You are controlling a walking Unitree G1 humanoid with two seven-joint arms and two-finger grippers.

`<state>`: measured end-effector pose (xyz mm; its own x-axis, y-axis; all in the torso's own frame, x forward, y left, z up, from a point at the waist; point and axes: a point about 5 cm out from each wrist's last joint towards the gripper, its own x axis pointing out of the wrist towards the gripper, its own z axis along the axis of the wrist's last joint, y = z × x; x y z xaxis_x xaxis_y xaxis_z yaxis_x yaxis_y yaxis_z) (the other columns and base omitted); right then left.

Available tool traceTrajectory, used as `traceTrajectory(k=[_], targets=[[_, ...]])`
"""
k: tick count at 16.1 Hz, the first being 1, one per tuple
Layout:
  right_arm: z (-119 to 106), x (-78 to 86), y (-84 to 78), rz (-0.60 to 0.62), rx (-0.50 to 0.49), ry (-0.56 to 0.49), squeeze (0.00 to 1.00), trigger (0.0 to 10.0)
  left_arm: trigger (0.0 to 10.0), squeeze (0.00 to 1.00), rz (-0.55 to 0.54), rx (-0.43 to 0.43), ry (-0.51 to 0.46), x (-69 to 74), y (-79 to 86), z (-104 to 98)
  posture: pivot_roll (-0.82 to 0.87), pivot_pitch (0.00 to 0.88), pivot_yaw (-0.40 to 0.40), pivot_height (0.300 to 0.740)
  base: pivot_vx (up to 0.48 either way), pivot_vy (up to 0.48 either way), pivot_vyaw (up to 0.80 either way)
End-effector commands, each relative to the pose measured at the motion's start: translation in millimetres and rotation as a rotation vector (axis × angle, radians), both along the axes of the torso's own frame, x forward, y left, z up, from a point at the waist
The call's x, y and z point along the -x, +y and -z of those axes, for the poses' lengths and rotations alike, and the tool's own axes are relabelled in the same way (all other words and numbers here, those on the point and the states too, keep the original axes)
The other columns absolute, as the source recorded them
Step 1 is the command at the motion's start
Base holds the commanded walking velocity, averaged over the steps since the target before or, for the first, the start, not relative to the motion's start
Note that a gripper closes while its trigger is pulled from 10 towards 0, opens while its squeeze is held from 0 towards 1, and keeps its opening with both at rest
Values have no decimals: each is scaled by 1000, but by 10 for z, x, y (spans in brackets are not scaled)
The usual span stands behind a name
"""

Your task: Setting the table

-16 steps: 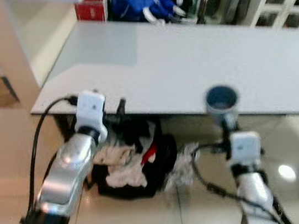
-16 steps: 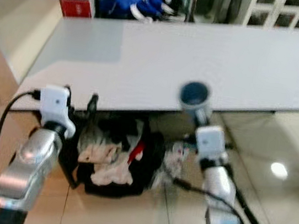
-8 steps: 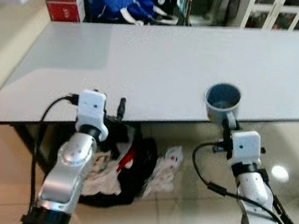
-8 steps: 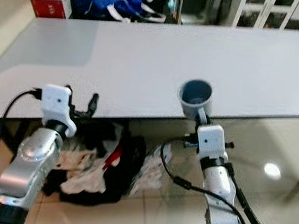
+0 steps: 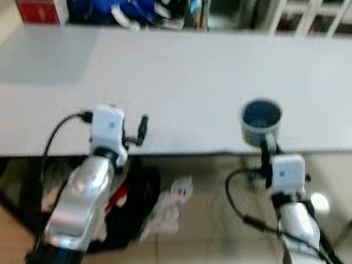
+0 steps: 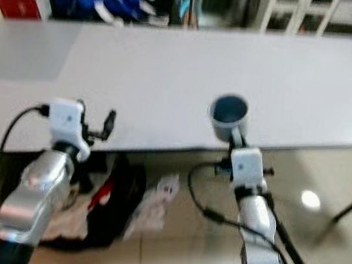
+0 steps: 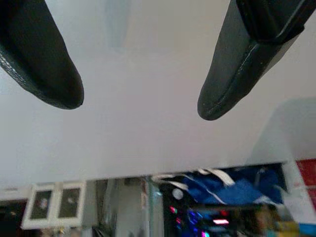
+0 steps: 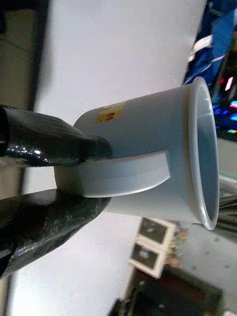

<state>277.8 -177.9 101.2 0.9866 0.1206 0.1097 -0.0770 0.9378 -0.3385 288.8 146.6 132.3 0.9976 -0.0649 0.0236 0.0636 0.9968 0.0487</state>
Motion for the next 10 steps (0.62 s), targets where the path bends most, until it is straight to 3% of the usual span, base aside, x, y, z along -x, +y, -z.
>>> traceTrajectory(k=[1, 10], targets=[[-38, -13, 106, -36, -8, -21, 0, 0, 10000, 0, -17, -10, -7, 0, 69, -17, -83, 0, 70, 740, 319, -352, 0], [-31, -12, 107, -34, -6, -22, 0, 0, 10000, 0, 1, -39, -16, -15, 43, -27, -86, 0, 77, 740, 282, -362, 0]])
